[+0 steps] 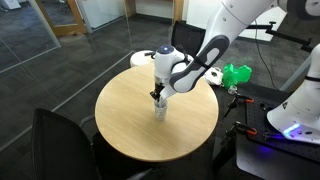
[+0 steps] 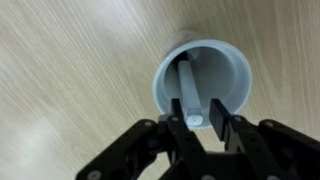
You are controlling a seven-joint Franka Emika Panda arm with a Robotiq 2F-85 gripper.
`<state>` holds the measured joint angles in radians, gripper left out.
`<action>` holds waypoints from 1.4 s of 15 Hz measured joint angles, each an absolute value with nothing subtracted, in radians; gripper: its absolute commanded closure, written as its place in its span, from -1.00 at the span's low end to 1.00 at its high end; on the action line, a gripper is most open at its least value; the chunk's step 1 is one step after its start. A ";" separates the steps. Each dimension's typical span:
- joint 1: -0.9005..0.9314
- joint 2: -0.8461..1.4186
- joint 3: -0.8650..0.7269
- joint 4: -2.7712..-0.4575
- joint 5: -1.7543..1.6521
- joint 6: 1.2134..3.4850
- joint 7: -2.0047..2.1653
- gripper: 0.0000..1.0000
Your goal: Remove the marker from the cup and put it on the table
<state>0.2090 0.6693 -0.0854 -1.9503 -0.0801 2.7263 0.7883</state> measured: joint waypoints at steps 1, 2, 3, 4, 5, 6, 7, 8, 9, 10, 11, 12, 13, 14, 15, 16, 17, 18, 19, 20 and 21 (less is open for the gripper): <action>0.210 0.669 -0.085 -1.950 -0.080 2.726 0.788 0.29; 0.211 0.669 -0.085 -1.950 -0.080 2.726 0.788 0.29; 0.212 0.669 -0.085 -1.950 -0.080 2.726 0.788 0.30; 0.212 0.669 -0.085 -1.950 -0.080 2.726 0.788 0.31; 0.213 0.669 -0.085 -1.951 -0.080 2.726 0.788 0.31; 0.213 0.669 -0.085 -1.951 -0.080 2.726 0.788 0.34; 0.213 0.669 -0.085 -1.951 -0.080 2.726 0.788 0.34; 0.214 0.669 -0.085 -1.952 -0.079 2.726 0.788 0.37; 0.214 0.669 -0.085 -1.952 -0.079 2.725 0.788 0.35; 0.214 0.669 -0.085 -1.952 -0.079 2.725 0.788 0.37; 0.214 0.669 -0.085 -1.952 -0.079 2.724 0.788 0.36; 0.214 0.669 -0.085 -1.953 -0.078 2.723 0.788 0.37; 0.214 0.669 -0.085 -1.953 -0.077 2.722 0.788 0.38; 0.214 0.669 -0.085 -1.953 -0.076 2.721 0.788 0.38; 0.214 0.670 -0.085 -1.953 -0.074 2.720 0.788 0.39; 0.214 0.670 -0.085 -1.953 -0.072 2.719 0.788 0.40; 0.214 0.670 -0.085 -1.953 -0.067 2.718 0.788 0.41; 0.214 0.671 -0.085 -1.953 -0.063 2.716 0.787 0.42; 0.214 0.671 -0.085 -1.953 -0.059 2.714 0.787 0.44; 0.214 0.672 -0.085 -1.953 -0.056 2.712 0.787 0.42; 0.214 0.673 -0.085 -1.953 -0.055 2.710 0.787 0.42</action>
<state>0.2139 0.6726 -0.0854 -1.9531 -0.0547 2.7104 0.7869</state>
